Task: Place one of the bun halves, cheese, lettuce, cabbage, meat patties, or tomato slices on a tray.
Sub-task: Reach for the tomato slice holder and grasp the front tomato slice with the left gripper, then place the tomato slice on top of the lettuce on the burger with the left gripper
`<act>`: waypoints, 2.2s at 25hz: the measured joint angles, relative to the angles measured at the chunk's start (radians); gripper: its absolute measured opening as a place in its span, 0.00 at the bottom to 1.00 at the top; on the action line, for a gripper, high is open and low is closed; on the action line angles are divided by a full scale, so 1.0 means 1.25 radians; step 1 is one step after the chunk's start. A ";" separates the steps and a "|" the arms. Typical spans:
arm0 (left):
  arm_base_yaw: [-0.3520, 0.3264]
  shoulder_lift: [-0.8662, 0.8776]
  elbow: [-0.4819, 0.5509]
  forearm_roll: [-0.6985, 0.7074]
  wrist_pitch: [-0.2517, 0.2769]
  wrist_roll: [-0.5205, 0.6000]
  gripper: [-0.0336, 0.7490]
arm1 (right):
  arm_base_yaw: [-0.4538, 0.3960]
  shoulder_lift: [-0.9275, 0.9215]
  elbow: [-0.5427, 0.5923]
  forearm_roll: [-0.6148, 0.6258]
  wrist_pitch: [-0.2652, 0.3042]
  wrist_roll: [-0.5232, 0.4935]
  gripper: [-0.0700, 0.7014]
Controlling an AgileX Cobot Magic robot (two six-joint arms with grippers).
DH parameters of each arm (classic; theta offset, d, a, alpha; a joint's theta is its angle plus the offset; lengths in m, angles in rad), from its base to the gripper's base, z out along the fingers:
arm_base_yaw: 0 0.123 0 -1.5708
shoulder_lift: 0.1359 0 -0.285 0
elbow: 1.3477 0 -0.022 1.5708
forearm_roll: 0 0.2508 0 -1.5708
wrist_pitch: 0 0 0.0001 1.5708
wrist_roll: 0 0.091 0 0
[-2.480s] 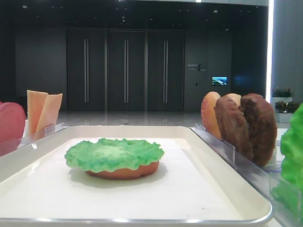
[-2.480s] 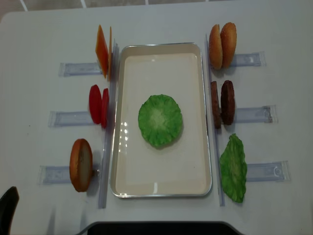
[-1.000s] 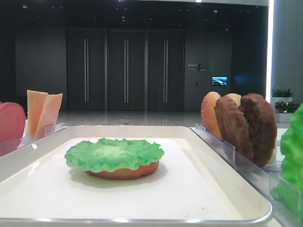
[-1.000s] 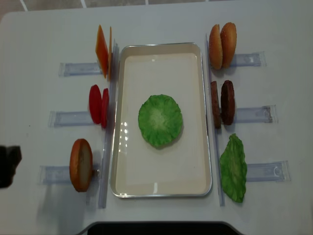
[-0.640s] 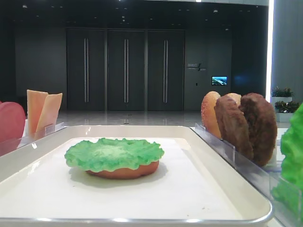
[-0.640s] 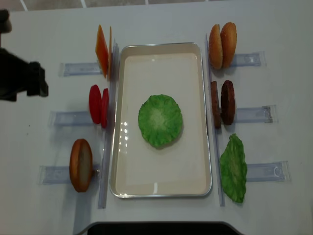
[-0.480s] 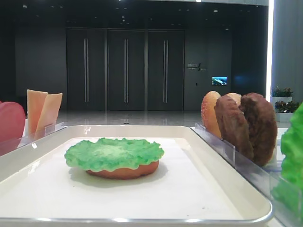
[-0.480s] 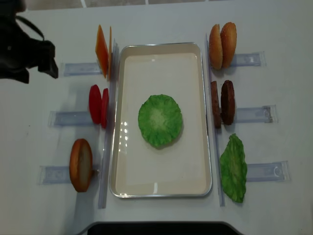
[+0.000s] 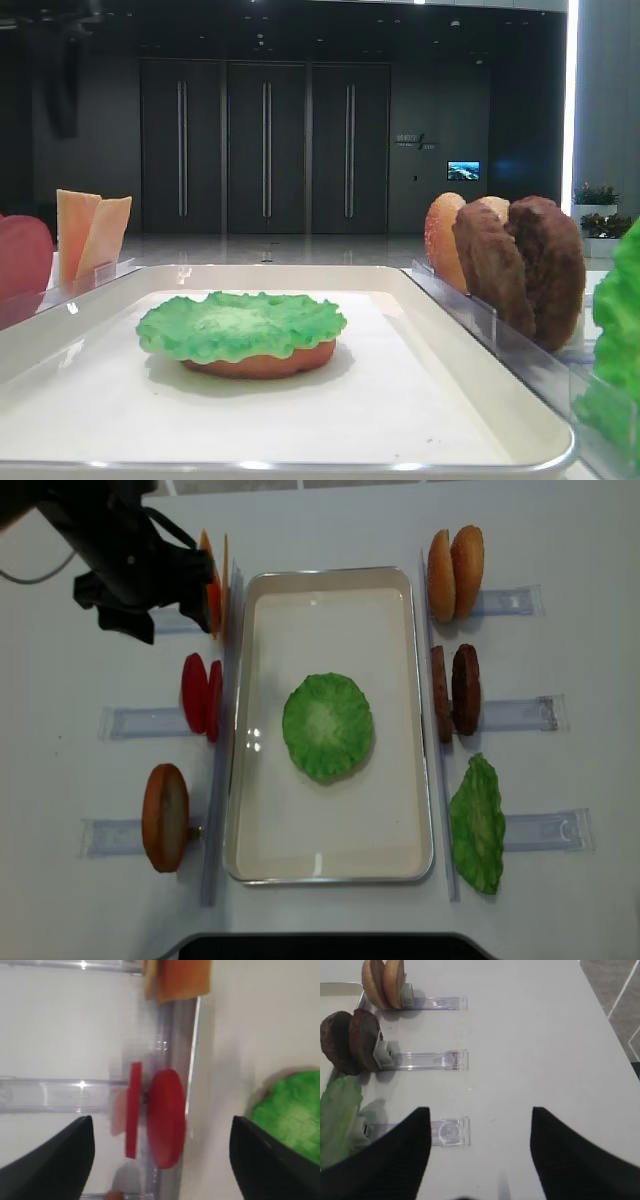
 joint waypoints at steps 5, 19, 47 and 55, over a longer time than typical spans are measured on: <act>-0.086 0.000 0.000 0.035 0.000 -0.135 0.86 | 0.000 0.000 0.000 0.000 0.000 0.000 0.63; -0.102 0.075 -0.001 0.063 -0.044 -0.205 0.78 | 0.000 0.000 0.000 0.000 0.000 0.001 0.63; -0.102 0.119 0.035 0.103 -0.006 -0.154 0.12 | 0.000 0.000 0.000 0.000 0.000 0.001 0.63; -0.102 0.054 -0.025 0.034 -0.002 -0.133 0.12 | 0.000 0.000 0.000 0.000 0.000 0.001 0.63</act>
